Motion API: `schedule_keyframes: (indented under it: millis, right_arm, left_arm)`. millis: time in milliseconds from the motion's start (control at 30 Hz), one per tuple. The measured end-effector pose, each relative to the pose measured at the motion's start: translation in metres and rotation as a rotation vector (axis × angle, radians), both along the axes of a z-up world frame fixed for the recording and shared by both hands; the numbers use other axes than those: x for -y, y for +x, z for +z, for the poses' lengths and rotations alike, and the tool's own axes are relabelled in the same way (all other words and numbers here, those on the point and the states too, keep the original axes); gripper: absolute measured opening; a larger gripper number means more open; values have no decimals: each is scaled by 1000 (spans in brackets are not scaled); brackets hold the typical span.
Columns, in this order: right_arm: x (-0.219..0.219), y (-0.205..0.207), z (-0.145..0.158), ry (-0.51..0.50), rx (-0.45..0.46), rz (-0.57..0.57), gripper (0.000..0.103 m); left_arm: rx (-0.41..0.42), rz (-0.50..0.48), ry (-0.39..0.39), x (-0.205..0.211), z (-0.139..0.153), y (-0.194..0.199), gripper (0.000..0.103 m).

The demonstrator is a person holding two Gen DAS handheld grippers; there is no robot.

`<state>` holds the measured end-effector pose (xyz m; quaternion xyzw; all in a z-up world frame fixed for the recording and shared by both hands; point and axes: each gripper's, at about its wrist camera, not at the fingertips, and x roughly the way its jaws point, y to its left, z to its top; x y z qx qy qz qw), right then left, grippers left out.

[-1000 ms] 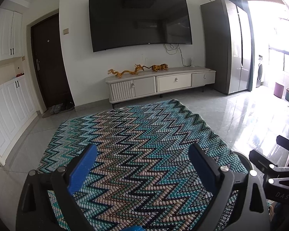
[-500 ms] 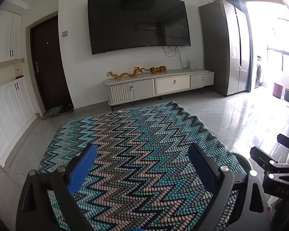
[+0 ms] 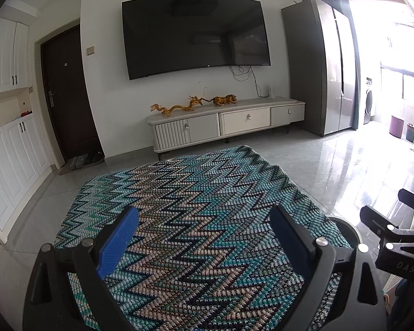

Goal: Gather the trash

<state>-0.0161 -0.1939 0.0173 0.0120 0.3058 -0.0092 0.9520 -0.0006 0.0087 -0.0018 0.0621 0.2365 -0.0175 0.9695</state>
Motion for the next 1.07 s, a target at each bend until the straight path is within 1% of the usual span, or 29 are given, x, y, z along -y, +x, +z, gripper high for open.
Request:
schedule_keyframes:
  millis: [100, 200, 333, 500, 833, 1067]
  right_arm:
    - [1, 0, 1, -6, -5, -7, 103]
    - [2, -1, 1, -10, -3, -13, 103]
    - [6, -3, 3, -11, 2, -21, 103]
    - [11, -3, 4, -5, 4, -33, 103]
    - [13, -1, 9, -2, 20, -28, 103]
    - [15, 5, 8, -4, 14, -33, 103]
  left_arm:
    - [-5, -11, 0, 3, -1, 1, 96]
    - [-24, -19, -15, 3, -3, 3, 96]
    - [-39, -7, -24, 2, -5, 7, 96]
    - [-32, 4, -16, 3, -3, 4, 96]
    - [-13, 12, -17, 3, 9, 3, 96]
    - [-16, 9, -15, 5, 9, 7, 96]
